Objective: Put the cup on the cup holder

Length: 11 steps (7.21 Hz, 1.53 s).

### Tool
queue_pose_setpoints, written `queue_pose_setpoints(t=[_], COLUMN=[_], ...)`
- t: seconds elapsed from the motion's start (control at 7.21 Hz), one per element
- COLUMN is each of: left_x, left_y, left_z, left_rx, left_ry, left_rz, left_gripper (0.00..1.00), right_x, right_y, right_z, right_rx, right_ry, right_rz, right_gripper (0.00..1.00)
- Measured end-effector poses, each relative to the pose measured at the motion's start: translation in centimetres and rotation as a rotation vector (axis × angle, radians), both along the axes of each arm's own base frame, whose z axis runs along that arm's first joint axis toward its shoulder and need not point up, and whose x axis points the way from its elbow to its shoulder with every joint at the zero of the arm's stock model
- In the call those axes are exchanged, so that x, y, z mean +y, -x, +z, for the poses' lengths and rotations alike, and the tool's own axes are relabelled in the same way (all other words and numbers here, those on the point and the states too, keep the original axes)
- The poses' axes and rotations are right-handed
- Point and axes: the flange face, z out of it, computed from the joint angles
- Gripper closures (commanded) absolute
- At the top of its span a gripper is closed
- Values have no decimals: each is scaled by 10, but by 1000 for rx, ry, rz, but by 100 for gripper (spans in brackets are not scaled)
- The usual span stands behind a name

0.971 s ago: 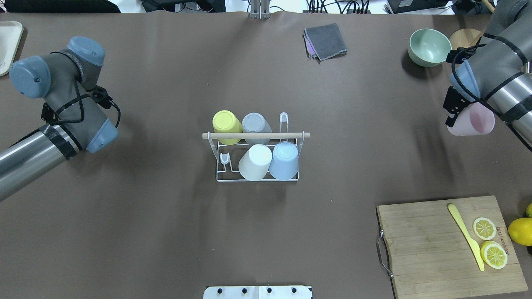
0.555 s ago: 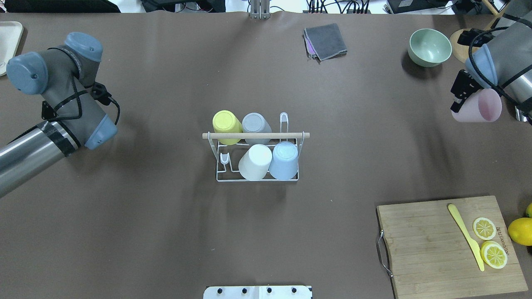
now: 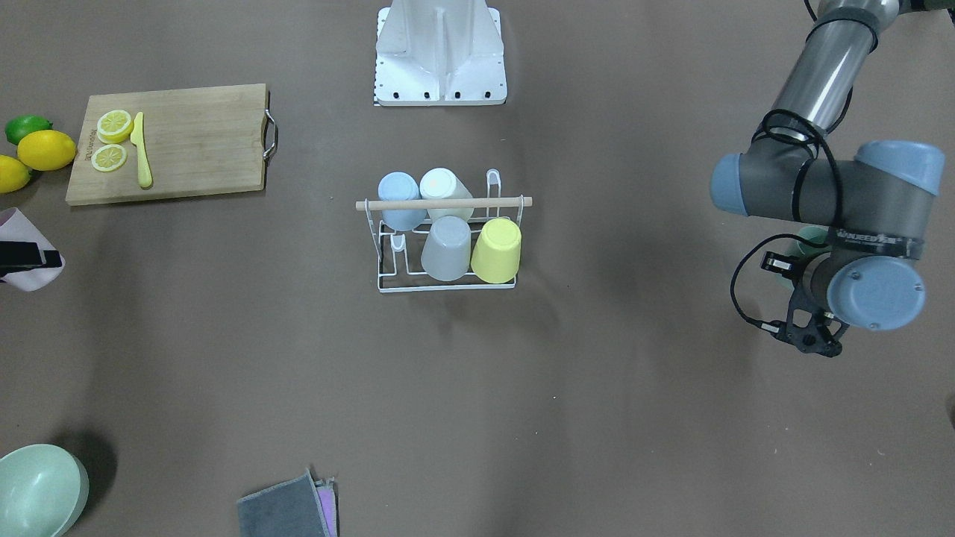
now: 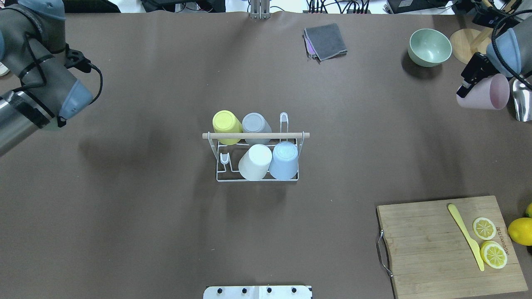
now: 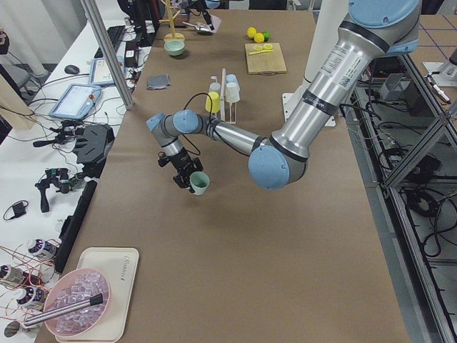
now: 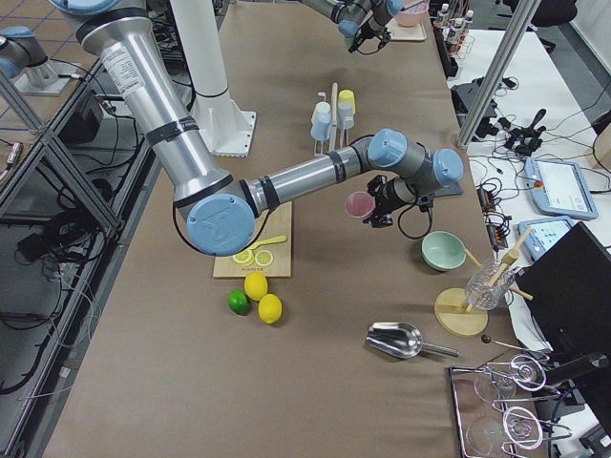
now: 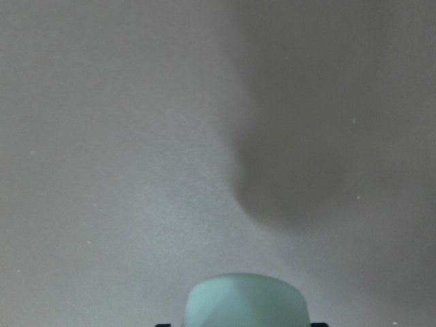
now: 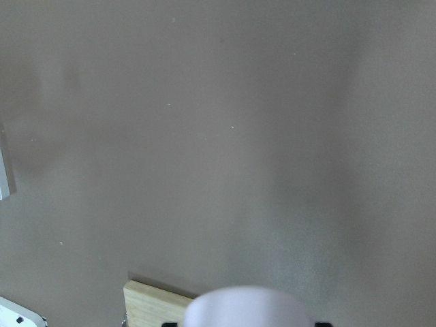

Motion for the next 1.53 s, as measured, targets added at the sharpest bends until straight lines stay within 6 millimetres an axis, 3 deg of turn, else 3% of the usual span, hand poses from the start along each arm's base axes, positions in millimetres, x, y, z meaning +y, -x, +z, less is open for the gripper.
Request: queue_pose_setpoints(t=[0.28, 0.69, 0.83, 1.53], left_x=[-15, -37, -43, -51], left_y=[32, 101, 113, 127], left_z=[-25, -84, -99, -150], left_rx=[57, 178, 218, 449], left_ry=[-39, -156, -216, -464], left_rz=[-66, -215, -286, -627], left_gripper=[60, 60, 60, 60], right_x=[-1, 7, 8, 10], right_y=[-9, -15, -15, -14], right_z=[1, 18, 19, 28], right_rx=[-56, -172, -199, -280], right_ry=[-72, -182, -202, -262], right_rz=[26, 34, 31, 28], right_gripper=[59, 59, 59, 60])
